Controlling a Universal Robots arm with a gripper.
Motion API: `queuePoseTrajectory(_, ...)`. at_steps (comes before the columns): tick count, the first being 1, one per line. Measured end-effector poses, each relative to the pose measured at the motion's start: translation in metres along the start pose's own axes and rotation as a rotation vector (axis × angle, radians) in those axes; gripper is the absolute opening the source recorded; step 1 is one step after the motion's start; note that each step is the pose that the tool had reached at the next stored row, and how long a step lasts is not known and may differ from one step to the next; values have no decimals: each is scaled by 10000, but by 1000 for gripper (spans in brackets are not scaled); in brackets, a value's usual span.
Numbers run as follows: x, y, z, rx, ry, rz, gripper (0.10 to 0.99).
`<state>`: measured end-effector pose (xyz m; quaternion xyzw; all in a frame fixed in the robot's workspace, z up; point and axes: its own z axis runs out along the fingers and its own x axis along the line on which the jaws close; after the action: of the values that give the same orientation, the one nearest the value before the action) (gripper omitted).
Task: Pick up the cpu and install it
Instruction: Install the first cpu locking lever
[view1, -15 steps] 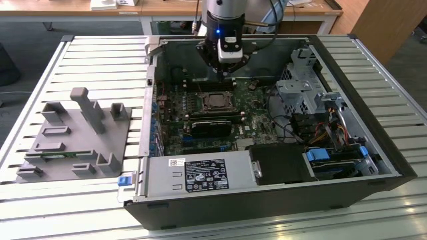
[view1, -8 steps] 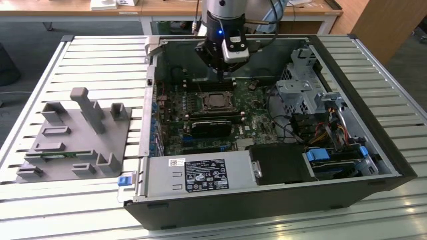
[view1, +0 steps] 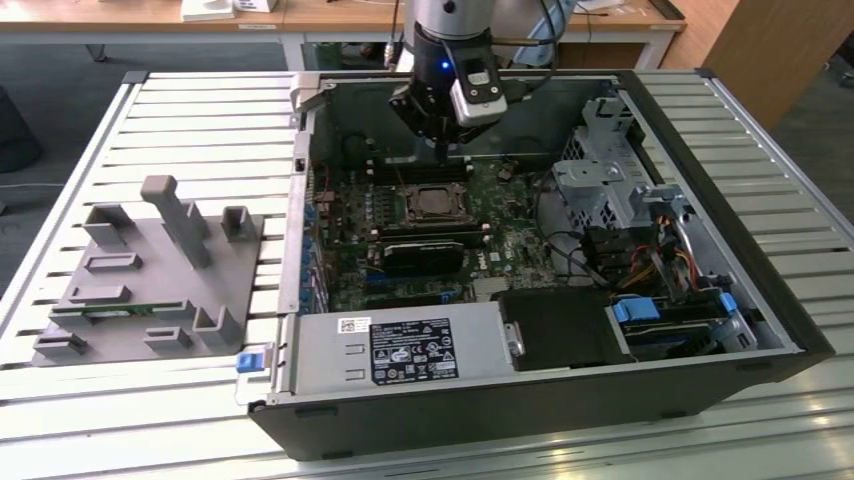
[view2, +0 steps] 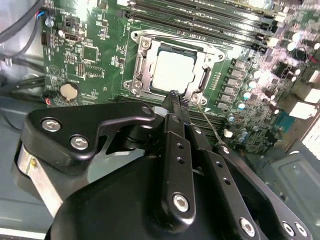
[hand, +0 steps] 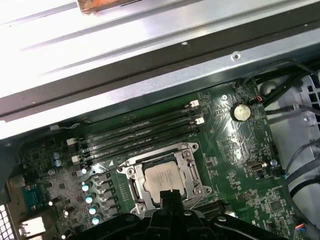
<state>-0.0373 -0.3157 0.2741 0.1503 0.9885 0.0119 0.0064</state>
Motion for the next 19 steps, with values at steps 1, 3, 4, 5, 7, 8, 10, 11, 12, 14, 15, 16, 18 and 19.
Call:
queuePoseTrajectory(1, 0, -1, 0, 0, 2, -102, 106)
queuePoseTrajectory(3, 0, -1, 0, -2, 8, -302, 106)
queuePoseTrajectory(4, 0, -1, 0, -3, 11, -428, 106)
queuePoseTrajectory(5, 0, -1, 0, -4, 15, -563, 106)
queuePoseTrajectory(7, 0, -1, 0, -7, 22, -861, 106)
queuePoseTrajectory(8, 0, -1, 0, -8, 26, -1010, 106)
queuePoseTrajectory(10, 0, -1, 0, -10, 34, -1313, 106)
queuePoseTrajectory(11, 0, -1, 0, -12, 36, -1422, 106)
queuePoseTrajectory(12, 0, -1, 0, -14, 39, -1539, 106)
queuePoseTrajectory(14, -1, -2, 0, -16, 46, -1824, 106)
queuePoseTrajectory(15, 0, -2, 1, -17, 51, -1996, 106)
queuePoseTrajectory(16, 0, -2, 1, -18, 56, -2181, 106)
queuePoseTrajectory(18, 0, -2, 3, -21, 64, -2521, 106)
queuePoseTrajectory(19, 0, -2, 3, -23, 66, -2625, 106)
